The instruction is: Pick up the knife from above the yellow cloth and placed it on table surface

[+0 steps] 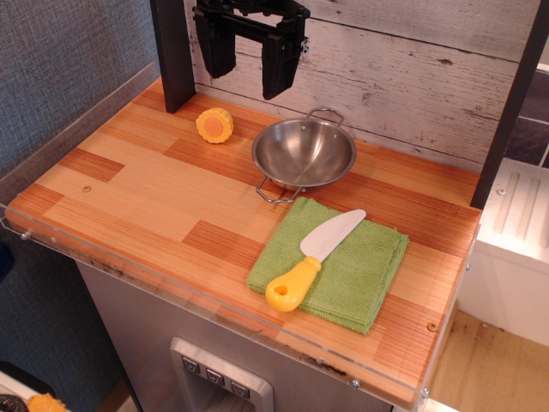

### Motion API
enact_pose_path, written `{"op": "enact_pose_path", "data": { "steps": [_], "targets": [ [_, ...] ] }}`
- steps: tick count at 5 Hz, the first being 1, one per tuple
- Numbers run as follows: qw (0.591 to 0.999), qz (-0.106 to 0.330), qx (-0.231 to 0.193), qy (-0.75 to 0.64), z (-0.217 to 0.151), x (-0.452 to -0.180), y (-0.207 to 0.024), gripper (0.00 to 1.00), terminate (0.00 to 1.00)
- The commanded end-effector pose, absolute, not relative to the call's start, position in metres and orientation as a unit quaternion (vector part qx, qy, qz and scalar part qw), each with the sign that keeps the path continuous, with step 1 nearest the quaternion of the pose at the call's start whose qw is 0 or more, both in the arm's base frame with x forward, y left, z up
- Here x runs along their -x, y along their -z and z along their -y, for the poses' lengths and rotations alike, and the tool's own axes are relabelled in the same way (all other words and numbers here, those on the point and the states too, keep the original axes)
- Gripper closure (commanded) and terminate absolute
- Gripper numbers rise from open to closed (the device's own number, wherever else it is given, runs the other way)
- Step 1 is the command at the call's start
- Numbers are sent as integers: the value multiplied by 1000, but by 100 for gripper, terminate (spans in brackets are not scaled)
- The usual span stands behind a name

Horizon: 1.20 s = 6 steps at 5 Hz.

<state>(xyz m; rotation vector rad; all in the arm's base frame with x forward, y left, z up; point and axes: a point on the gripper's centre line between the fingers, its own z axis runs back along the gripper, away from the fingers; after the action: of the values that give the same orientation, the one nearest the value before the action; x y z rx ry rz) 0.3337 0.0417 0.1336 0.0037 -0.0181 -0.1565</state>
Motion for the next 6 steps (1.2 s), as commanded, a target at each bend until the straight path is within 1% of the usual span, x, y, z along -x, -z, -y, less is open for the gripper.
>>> {"op": "enact_pose_path", "data": {
  "steps": [1,2,3,4,6],
  "targets": [
    [997,9,-2,78,-42,-334,-134,0,0],
    [995,6,-9,104,-15,-307,-121,0,0],
    [992,-9,-12,126,6,-270,-100,0,0],
    [987,-22,-14,158,28,-248,-66,0,0],
    [984,-31,-21,174,49,-247,-33,0,0]
  ]
}}
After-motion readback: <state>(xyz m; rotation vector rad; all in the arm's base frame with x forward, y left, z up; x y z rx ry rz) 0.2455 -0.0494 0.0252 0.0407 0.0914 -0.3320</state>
